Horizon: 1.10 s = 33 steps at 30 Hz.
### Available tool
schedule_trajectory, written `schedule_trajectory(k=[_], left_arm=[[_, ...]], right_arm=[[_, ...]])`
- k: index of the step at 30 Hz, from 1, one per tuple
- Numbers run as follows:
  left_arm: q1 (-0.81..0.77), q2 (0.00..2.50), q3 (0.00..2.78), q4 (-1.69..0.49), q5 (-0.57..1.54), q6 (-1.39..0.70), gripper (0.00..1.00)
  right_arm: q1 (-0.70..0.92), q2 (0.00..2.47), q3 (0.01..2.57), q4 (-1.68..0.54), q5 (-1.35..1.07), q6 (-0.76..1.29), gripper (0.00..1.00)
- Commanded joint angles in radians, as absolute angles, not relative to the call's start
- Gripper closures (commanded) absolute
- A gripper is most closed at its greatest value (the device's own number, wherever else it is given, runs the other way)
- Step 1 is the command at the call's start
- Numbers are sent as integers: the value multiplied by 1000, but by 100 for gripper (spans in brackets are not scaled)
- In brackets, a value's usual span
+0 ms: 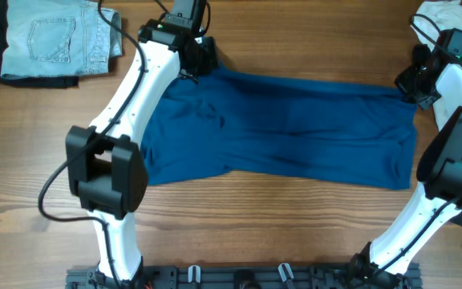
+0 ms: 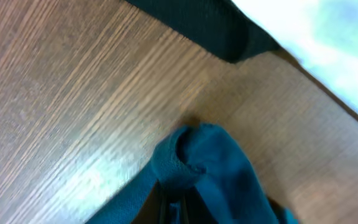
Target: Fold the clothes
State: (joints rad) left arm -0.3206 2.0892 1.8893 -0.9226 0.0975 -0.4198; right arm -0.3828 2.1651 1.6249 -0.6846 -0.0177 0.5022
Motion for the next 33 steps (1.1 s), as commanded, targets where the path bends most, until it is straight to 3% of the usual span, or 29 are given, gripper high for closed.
schedule_trajectory(k=[1,16,33], left_arm=[[-316,2034,1900,-974,23,-397,96],[-221,2030,1900,-1225,-86,-428,96],[-129,2031,1882,-1369,-63,-429,96]], right_arm=[[-390,2080,1633,-723,7,532,96],[-392,1858,1631,-1031,20,710,96],[-335,1853,1608,-1289,22,861,96]])
